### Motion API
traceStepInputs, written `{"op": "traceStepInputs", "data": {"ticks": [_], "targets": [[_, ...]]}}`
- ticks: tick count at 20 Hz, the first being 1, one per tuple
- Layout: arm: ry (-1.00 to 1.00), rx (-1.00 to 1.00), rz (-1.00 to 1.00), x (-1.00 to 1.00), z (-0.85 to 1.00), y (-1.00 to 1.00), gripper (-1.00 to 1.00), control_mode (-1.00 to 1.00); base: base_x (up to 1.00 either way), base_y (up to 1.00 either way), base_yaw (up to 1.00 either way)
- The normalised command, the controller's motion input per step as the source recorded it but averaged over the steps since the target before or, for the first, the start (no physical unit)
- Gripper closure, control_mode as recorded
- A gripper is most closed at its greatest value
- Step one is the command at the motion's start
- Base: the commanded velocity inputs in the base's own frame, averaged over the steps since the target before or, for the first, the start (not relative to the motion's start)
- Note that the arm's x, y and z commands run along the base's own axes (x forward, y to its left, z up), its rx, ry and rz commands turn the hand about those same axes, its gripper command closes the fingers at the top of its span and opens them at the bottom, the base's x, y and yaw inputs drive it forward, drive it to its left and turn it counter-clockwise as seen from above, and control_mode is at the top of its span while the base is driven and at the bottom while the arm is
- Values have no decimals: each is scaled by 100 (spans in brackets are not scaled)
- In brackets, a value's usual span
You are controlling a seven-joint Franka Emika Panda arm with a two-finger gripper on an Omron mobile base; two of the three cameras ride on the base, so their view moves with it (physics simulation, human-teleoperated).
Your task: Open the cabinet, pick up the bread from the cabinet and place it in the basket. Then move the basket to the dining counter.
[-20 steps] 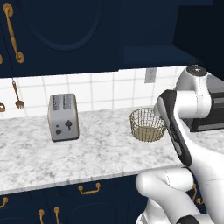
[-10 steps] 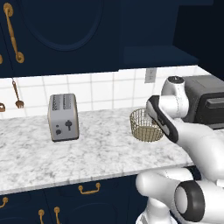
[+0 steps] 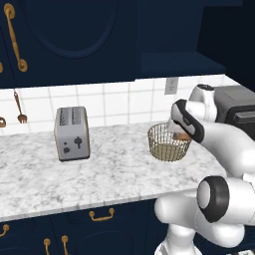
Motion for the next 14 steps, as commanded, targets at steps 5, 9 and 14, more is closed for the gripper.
{"op": "traceStepInputs", "data": {"ticks": [5, 9, 14], "targets": [[0, -6, -1, 40, -20, 16, 100, -100, 0, 0, 0], [0, 0, 0, 44, -10, 1, 100, -100, 0, 0, 0], [0, -5, 0, 13, -46, 0, 100, -100, 0, 0, 0]]}}
